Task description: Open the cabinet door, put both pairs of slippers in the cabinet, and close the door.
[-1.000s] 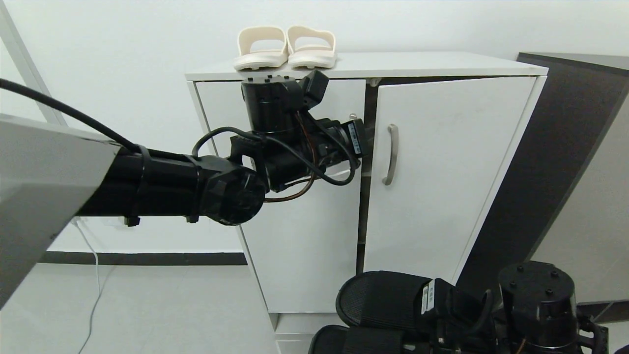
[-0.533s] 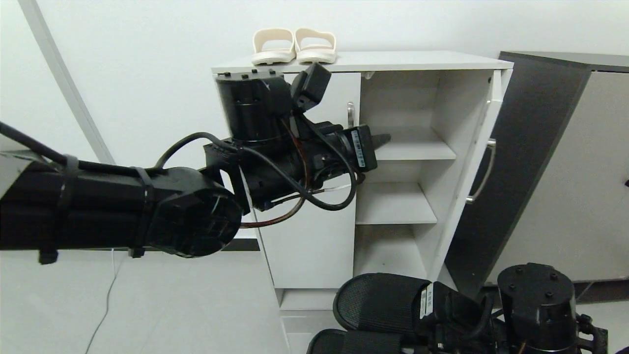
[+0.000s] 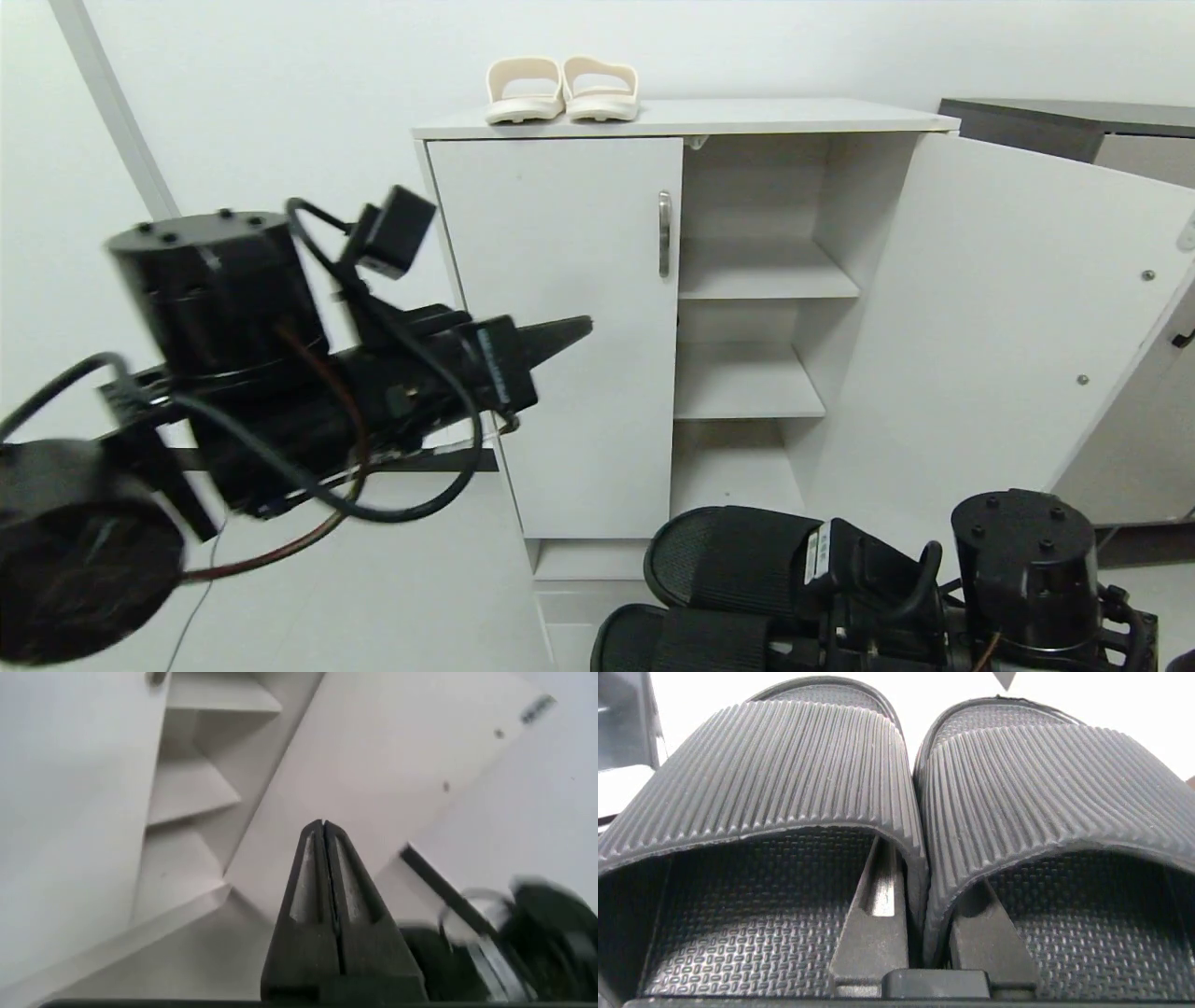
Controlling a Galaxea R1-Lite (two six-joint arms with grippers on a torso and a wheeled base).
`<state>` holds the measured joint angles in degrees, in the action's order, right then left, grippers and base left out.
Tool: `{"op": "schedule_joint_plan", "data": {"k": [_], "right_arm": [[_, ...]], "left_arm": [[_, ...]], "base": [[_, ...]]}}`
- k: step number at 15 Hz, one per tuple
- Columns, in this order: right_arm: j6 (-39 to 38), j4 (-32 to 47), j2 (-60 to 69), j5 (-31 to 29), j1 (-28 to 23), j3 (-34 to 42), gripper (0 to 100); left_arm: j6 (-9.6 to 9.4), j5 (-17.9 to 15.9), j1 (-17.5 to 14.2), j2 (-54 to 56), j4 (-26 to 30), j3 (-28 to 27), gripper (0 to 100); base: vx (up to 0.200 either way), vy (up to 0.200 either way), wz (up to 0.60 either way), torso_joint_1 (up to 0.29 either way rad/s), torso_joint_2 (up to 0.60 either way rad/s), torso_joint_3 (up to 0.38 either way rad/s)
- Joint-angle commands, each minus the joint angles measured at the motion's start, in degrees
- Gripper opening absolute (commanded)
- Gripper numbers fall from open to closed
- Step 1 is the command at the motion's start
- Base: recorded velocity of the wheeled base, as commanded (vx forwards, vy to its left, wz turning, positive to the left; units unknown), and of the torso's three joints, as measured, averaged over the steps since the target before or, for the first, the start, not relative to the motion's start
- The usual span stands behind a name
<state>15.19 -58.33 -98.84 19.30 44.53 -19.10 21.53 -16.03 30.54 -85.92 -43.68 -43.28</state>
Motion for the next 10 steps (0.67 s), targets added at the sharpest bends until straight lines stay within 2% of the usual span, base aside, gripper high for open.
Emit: {"op": "schedule_joint_plan", "data": {"k": [1, 3, 4, 5, 6, 7, 8, 9, 10], "right_arm": [[0.0, 0.0, -0.1, 0.0, -0.1, -0.2, 0], [-0.1, -0.1, 0.0, 0.0, -0.3, -0.3, 0], [-0.1, -0.1, 0.0, 0.1, -0.5, -0.4, 0], [-0.1, -0.1, 0.0, 0.0, -0.5, -0.5, 0], [-0.2, -0.1, 0.0, 0.0, -0.6, -0.7, 0], [-0.2, -0.1, 0.1, 0.0, -0.6, -0.8, 0], [-0.2, -0.1, 0.2, 0.0, -0.6, -0.7, 0], [-0.2, -0.1, 0.2, 0.0, -0.6, -0.8, 0], [-0.2, -0.1, 0.1, 0.0, -0.6, -0.8, 0]], "left_arm": [[-0.08, 0.6, -4.8, 23.5, 4.2, 15.9, 0], [-2.19, 3.4, -4.9, 38.5, 20.8, 19.9, 0], [-4.13, 6.4, -4.9, 45.8, 29.6, 21.0, 0], [-6.94, 9.1, -5.0, 51.3, 36.3, 21.2, 0], [-8.87, 12.7, -5.0, 54.9, 40.5, 21.7, 0], [-11.51, 17.7, -8.6, 59.8, 43.6, 23.5, 0], [-13.18, 18.6, -11.3, 62.1, 44.2, 25.2, 0], [-15.29, 19.1, -15.9, 67.1, 44.4, 28.1, 0], [-16.17, 20.0, -20.5, 71.3, 44.6, 31.0, 0]], "base": [[0.000, 0.000, 0.00, 0.000, 0.00, 0.000], [0.000, 0.000, 0.00, 0.000, 0.00, 0.000], [0.000, 0.000, 0.00, 0.000, 0.00, 0.000], [0.000, 0.000, 0.00, 0.000, 0.00, 0.000], [0.000, 0.000, 0.00, 0.000, 0.00, 0.000], [0.000, 0.000, 0.00, 0.000, 0.00, 0.000], [0.000, 0.000, 0.00, 0.000, 0.00, 0.000], [0.000, 0.000, 0.00, 0.000, 0.00, 0.000], [0.000, 0.000, 0.00, 0.000, 0.00, 0.000]]}}
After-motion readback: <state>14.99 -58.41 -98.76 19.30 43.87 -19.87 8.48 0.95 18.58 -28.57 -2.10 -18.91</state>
